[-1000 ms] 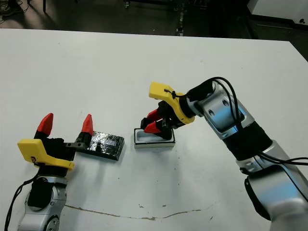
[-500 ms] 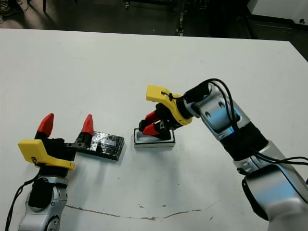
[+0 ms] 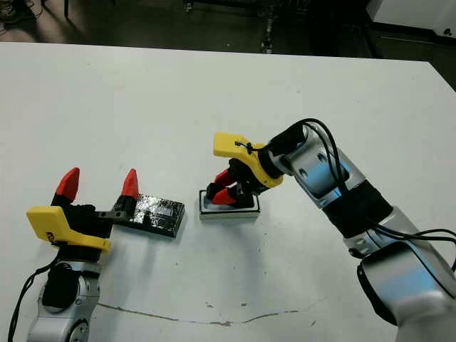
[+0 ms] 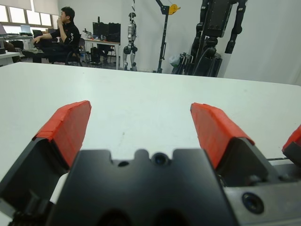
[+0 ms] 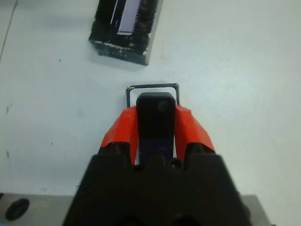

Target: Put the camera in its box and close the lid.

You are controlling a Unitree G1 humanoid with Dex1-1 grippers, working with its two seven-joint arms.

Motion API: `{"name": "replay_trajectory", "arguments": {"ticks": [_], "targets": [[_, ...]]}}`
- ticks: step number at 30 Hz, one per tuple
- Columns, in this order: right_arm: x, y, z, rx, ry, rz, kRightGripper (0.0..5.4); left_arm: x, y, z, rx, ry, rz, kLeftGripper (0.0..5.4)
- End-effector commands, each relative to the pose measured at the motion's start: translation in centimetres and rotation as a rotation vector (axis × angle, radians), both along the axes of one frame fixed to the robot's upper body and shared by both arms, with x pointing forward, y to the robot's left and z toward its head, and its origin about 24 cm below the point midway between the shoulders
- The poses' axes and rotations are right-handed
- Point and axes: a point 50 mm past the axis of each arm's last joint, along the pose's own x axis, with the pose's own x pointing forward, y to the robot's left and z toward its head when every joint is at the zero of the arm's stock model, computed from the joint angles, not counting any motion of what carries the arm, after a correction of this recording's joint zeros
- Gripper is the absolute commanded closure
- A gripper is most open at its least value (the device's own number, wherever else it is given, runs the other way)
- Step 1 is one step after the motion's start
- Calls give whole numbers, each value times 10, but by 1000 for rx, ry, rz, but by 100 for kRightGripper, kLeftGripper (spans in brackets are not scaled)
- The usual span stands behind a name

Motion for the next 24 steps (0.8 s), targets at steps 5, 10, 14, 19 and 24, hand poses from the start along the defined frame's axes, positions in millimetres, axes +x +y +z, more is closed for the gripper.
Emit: {"name": "replay_trajectory", "arguments": {"ticks": [5, 10, 14, 19, 24], "targets": [[10, -4, -8, -108, 10, 70, 374, -1, 0, -1, 4, 7, 7, 0], [11, 2, -10, -107, 39, 85, 374, -2, -1, 0, -3, 7, 3, 0], [11, 3, -11, -105, 28, 88, 374, -2, 0, -1, 1, 9, 14, 0], [10, 1, -14, -92, 10, 55, 374, -3, 0, -1, 0, 10, 9, 0], [10, 1, -10, -79, -64, 2, 374, -3, -1, -2, -3, 17, 8, 0]]}}
